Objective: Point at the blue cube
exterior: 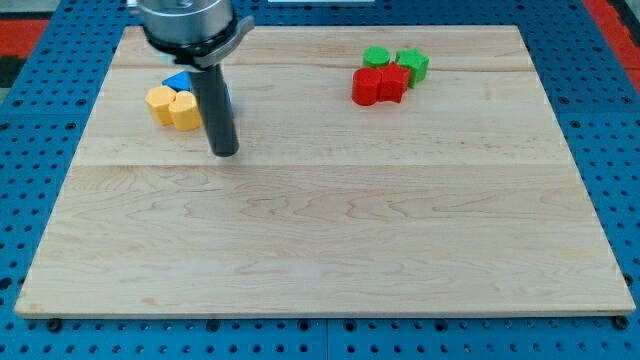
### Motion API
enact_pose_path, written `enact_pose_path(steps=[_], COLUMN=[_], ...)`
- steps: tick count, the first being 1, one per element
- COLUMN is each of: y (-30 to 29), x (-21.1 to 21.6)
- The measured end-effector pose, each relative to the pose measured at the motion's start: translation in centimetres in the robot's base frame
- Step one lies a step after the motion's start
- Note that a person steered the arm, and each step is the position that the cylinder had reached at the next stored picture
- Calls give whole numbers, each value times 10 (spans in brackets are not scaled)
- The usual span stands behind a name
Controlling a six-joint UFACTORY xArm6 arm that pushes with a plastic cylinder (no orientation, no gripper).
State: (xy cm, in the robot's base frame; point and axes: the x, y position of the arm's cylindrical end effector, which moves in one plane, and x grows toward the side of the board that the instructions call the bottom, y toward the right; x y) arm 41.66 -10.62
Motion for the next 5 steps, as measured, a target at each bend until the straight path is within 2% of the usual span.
enact_pose_path(steps=[1,3,5], y=[25,63,28], x=[-3,-58,-106])
